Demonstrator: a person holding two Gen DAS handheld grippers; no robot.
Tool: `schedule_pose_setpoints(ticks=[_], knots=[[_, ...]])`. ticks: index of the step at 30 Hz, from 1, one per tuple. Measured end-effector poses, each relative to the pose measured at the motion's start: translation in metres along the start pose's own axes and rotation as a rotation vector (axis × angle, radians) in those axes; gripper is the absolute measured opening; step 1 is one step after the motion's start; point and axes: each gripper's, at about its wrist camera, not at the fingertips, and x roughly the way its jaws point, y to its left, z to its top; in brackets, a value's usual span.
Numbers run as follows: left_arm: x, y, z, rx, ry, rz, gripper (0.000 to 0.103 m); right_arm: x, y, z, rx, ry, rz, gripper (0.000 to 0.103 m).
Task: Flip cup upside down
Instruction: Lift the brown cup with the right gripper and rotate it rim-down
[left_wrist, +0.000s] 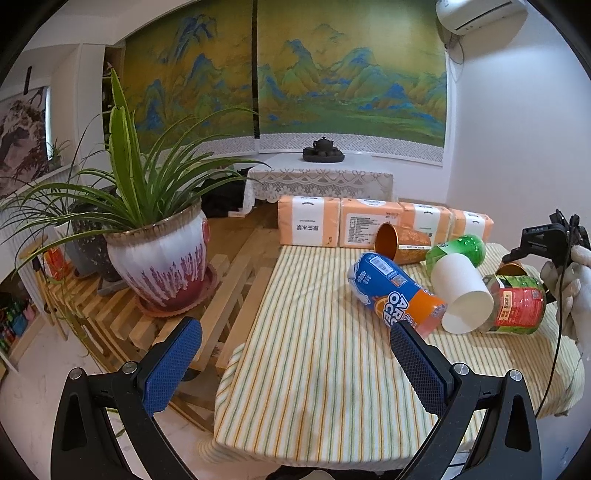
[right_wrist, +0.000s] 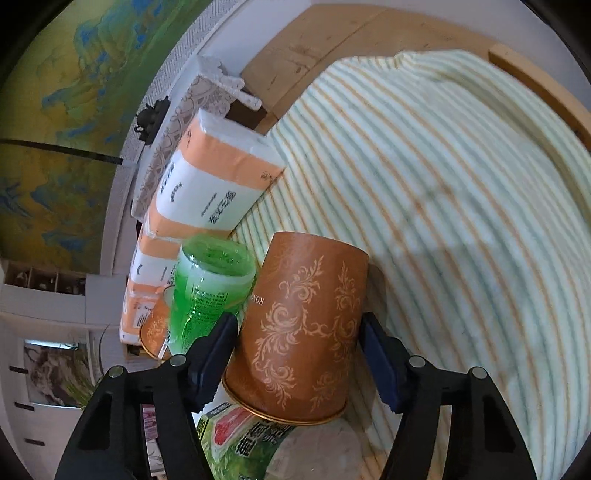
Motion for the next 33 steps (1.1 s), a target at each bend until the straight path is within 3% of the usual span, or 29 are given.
schedule_pose_setpoints(ticks=[5,11,17,23,33], knots=[[-0.003,-0.002,-0.001,0.003,-0.002,-0.002,0.103,-0.016,-0.008,0.005,0.014,-0.057,0.031,0.063],[-0.008,-0.003,0.001,0.0,-0.007,-0.009,0.103,-0.066,-0.013,0.007,0.0,-0.173,0.069,0.063],[-0.024,0.001,0.005,0.008,-0.03,-0.003,0.103,-0.128,0.009,-0.025,-0.15,-0.24,0.121,0.063],[-0.039,0.009,0.009,0.008,-0.039,-0.009,0.103,-0.138,0.045,-0.089,-0.353,-0.161,0.132,0.063],[-0.039,0.025,0.004,-0.024,0.026,-0.039,0.103,-0.078,0.077,-0.174,-0.582,0.046,0.073,0.063]])
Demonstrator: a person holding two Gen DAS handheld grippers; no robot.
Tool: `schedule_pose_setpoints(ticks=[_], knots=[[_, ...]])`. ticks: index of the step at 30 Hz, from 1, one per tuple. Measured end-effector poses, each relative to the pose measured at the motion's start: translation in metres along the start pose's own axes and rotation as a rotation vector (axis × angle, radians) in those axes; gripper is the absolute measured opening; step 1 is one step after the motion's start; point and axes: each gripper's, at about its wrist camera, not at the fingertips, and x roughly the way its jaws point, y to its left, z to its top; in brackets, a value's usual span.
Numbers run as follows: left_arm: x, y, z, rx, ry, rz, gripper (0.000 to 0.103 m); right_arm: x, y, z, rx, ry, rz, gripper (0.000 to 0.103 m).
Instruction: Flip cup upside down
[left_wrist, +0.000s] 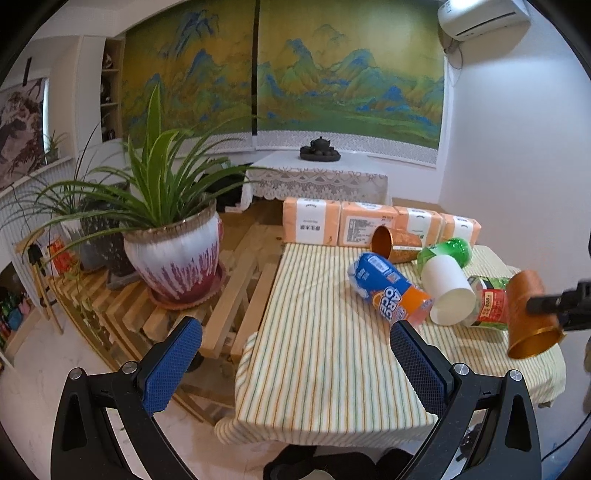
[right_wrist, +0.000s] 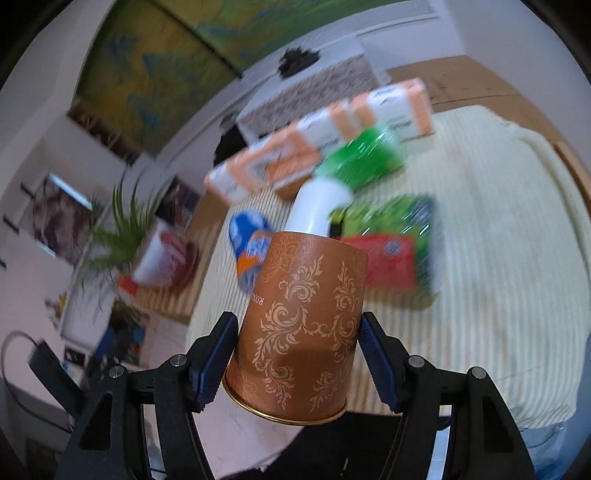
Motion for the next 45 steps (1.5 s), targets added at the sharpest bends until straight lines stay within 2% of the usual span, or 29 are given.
schedule_pose_setpoints(ticks=[11,24,28,34,38,42,45], knots=[[0.015,0.007,-0.012,-0.017,0.084,-0.026,0.103,0.05,0.031,-0.033,-0.114,0.124,-0.049,0.063],[0.025,0.0,-0.008,-0.022,0.133,-0.076,0.103,0.095,0.041,-0.024,-0.201,0.177,-0.145,0.066],[0.028,-0.009,-0.003,-0.014,0.154,-0.102,0.103,0.084,0.044,-0.022,-0.202,0.13,-0.142,0.066],[0.048,-0.043,0.008,0.018,0.252,-0.212,0.103,0.033,0.044,-0.036,-0.226,-0.022,-0.155,0.066],[0.07,-0.078,0.016,0.029,0.387,-0.315,0.103,0.006,0.032,-0.062,-0.218,-0.109,-0.234,0.066],[0.092,-0.104,0.023,-0.014,0.507,-0.357,0.102,-0.014,0.011,-0.085,-0.156,-0.154,-0.236,0.066],[0.109,-0.126,0.027,0.004,0.566,-0.348,0.102,-0.025,-0.01,-0.104,-0.104,-0.164,-0.231,0.066]])
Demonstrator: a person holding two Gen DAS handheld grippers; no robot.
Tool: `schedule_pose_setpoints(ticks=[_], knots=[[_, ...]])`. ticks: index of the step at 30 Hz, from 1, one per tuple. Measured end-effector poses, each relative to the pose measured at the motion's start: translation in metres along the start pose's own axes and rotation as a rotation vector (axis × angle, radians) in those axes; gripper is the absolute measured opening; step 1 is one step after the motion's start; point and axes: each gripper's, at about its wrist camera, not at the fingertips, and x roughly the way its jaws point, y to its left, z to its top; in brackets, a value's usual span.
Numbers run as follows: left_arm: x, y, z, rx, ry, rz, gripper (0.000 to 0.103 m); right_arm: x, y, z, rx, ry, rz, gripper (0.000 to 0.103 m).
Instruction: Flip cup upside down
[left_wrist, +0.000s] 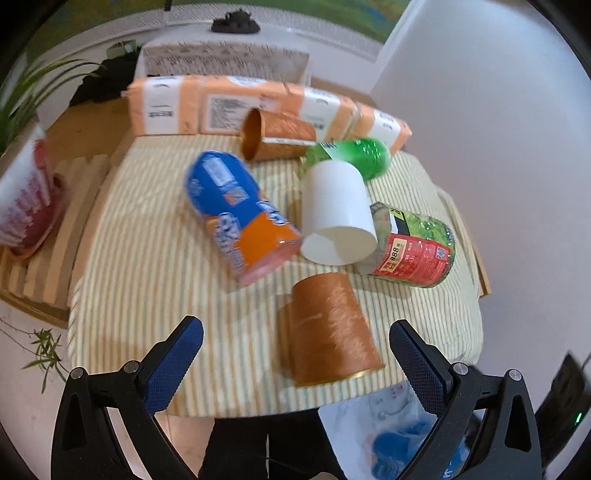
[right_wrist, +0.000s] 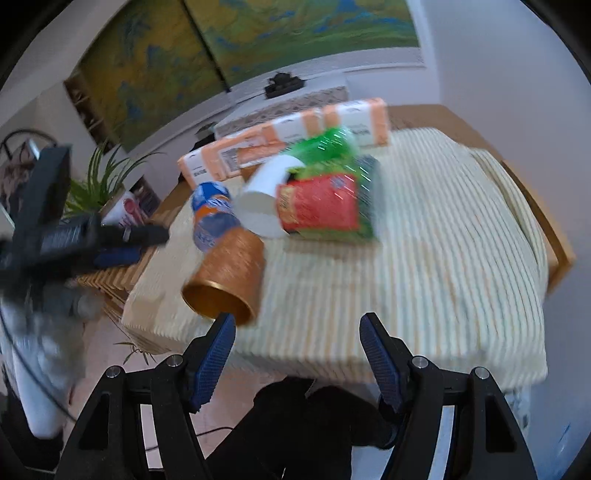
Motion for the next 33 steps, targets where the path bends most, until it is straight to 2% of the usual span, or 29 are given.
schedule_pose_setpoints(ticks=[6,12,16,22,28,29,33], knots=[[0.032,-0.011,0.01,-0.033,0.095,0.005,0.096,-0.014,-0.026,-0.024,0.055,-0.024,-0.043,0.066],[0.048,-0.023,0.011,-0.023,0.117,0.035,0.091,-0.028,-0.033,-0.036,0.031,-0.082,-0.134,0.066],[0.053,-0.03,0.015,-0.009,0.127,0.041,0.087,-0.035,-0.031,-0.039,0.017,-0.102,-0.136,0.066],[0.068,-0.025,0.021,-0.035,0.177,0.04,0.076,-0.038,-0.032,-0.04,0.024,-0.12,-0.138,0.066],[0.079,-0.031,0.022,-0.006,0.202,0.025,0.066,-0.037,-0.038,-0.047,0.047,-0.126,-0.135,0.066],[0.081,-0.031,0.022,-0.003,0.205,0.026,0.062,-0.036,-0.039,-0.048,0.051,-0.124,-0.137,0.066],[0.084,-0.028,0.023,-0.006,0.204,0.014,0.062,-0.035,-0.042,-0.051,0.072,-0.115,-0.135,0.066]])
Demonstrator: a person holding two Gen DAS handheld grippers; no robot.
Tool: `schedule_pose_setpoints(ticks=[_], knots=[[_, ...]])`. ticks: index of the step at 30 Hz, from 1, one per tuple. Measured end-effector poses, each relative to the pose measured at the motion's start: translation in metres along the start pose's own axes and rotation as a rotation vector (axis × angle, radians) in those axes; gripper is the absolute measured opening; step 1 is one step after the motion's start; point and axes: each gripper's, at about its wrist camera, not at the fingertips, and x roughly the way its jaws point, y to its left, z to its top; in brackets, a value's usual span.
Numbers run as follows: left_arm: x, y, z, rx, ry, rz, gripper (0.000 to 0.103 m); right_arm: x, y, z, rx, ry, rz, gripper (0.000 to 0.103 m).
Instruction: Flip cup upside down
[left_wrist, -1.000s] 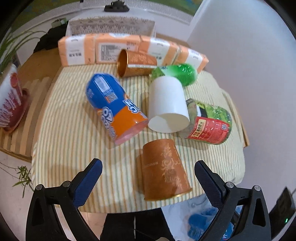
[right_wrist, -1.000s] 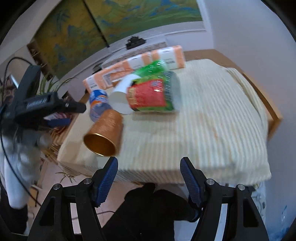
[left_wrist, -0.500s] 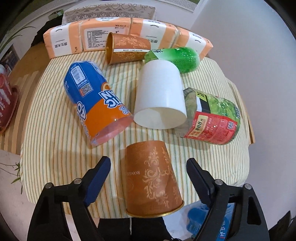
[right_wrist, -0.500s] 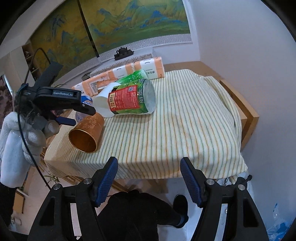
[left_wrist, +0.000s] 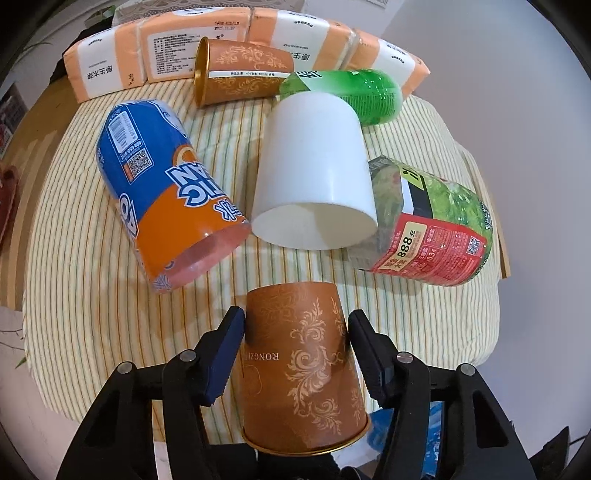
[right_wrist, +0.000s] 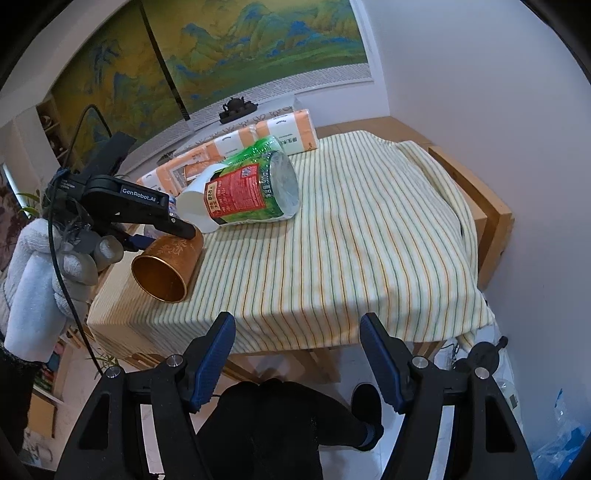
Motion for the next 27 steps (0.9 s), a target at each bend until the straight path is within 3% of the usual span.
schedule_pose_setpoints(ticks=[7,17,20,23,27], knots=[[-0.012,0.005,-0.007,0.019,-0.049,-0.013,0.061,0.003,-0.002,-0.002,0.021,0.009,0.003,0.066],[-0.076,0.0,-0.046,0.13,-0.379,0.003,0.062,0.014,0.002,-0.002,0.033,0.027,0.013,0.066],[-0.074,-0.002,-0.057,0.145,-0.48,0.017,0.062,0.016,0.006,-0.002,0.027,0.026,0.014,0.066],[-0.061,-0.003,-0.058,0.141,-0.528,0.021,0.062,0.018,0.009,-0.002,0.031,0.032,0.017,0.066],[-0.052,-0.009,-0.069,0.164,-0.67,0.057,0.062,0.015,0.013,-0.003,0.018,0.028,0.002,0.066]])
